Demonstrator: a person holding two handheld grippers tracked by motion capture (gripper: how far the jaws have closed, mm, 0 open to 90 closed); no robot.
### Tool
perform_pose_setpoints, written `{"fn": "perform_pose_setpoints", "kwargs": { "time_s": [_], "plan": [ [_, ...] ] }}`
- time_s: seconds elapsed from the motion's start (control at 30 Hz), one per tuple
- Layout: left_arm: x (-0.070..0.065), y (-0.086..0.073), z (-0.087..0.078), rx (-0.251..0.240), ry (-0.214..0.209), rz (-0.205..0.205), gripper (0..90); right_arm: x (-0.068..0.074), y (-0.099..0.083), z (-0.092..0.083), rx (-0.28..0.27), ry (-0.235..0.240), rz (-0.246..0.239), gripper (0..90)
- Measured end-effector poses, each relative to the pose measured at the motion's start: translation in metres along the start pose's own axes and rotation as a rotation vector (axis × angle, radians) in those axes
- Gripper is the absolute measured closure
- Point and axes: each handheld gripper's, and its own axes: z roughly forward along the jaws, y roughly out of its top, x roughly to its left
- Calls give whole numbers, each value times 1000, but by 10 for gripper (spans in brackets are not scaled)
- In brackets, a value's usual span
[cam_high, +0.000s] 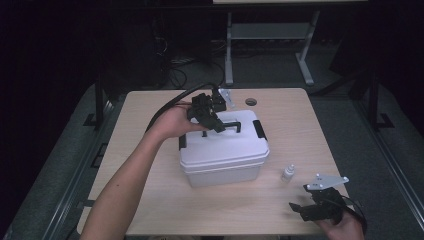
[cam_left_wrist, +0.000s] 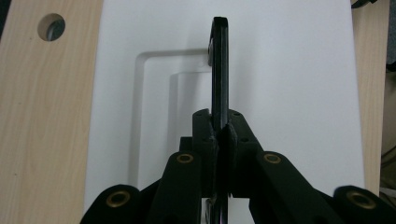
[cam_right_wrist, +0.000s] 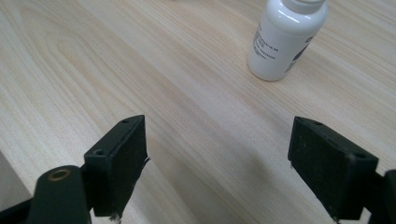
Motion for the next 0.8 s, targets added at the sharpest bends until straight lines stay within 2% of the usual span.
{"fn": "perform_pose_setpoints", "kwargs": {
  "time_s": [0.17, 0.4, 0.7, 0.8],
  "plan": [
    [-2, 2, -7, 2, 13, 14, 839, 0, 0, 1, 0, 1, -4, 191],
    [-3, 0, -16, -17, 31, 13, 840, 1, 1, 1, -4, 0, -5, 190],
    [-4, -13, -29, -27, 54, -2, 840, 1, 0, 1, -3, -2, -7, 189],
    [-5, -22, -36, -31, 64, -15, 840, 0, 1, 0, -3, -4, -1, 189]
  ]
}}
